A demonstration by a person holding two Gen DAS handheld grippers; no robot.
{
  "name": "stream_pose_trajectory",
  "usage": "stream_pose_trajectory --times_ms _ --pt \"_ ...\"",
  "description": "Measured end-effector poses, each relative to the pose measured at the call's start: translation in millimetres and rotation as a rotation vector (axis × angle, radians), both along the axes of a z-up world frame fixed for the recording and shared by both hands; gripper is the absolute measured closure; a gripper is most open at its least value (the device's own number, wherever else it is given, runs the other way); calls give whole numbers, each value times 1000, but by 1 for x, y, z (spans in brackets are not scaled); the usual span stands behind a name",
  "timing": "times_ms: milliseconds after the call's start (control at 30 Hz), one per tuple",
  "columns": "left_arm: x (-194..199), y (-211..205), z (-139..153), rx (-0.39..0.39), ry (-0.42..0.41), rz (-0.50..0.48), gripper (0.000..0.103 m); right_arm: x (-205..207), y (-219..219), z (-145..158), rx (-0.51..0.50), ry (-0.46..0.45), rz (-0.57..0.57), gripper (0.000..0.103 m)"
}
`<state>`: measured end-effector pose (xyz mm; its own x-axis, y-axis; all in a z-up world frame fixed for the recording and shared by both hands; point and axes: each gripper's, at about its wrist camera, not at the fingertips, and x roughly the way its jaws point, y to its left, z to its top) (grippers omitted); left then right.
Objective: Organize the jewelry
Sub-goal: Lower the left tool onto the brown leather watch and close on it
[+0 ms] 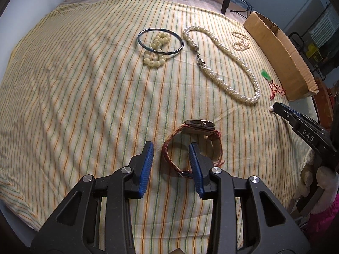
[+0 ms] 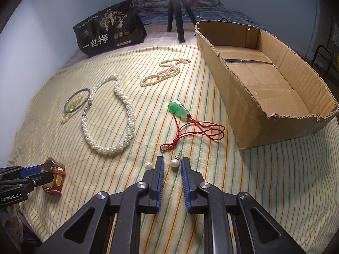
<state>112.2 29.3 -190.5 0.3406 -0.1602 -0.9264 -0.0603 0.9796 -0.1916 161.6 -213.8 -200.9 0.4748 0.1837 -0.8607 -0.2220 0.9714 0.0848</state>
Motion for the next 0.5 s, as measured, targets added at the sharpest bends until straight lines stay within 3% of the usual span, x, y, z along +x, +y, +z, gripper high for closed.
stream_pose_trajectory --times_ms 167,500 --pt "4 -2 -3 8 1 4 69 1 0 -1 -22 -2 8 97" --pt "3 3 -6 35 -6 8 93 -2 1 3 -13 -11 23 97"
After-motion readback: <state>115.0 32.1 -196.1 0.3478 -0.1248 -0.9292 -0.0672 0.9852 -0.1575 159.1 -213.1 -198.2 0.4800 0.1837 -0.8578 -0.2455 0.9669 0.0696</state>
